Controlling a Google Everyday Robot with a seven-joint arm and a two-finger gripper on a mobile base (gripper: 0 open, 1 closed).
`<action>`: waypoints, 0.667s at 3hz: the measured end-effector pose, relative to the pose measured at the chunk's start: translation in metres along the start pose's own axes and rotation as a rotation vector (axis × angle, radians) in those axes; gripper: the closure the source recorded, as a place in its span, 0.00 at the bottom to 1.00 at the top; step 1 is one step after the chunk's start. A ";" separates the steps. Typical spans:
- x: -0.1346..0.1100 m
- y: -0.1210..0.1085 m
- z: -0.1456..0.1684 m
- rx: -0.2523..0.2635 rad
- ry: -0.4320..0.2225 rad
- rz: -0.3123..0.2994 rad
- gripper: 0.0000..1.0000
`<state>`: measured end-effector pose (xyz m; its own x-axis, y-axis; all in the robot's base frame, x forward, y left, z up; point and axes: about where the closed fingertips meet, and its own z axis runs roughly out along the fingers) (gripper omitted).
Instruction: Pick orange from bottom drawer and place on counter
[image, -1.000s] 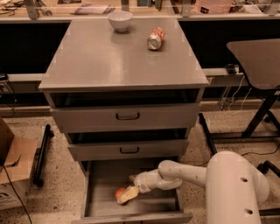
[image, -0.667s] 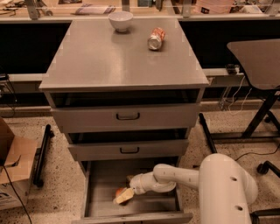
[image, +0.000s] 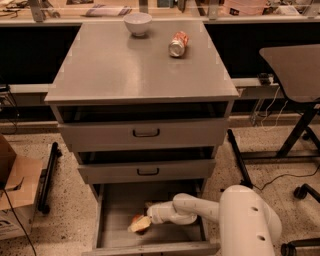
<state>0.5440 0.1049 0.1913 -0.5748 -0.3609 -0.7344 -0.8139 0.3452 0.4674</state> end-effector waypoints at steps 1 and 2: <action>0.018 -0.018 0.017 0.019 -0.013 0.032 0.00; 0.036 -0.030 0.029 0.038 -0.008 0.066 0.00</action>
Offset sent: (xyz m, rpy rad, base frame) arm 0.0096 -0.0037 -0.0846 -0.0281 0.0672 -0.1048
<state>0.5503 0.1069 0.1362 -0.6265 -0.3291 -0.7065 -0.7702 0.4006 0.4963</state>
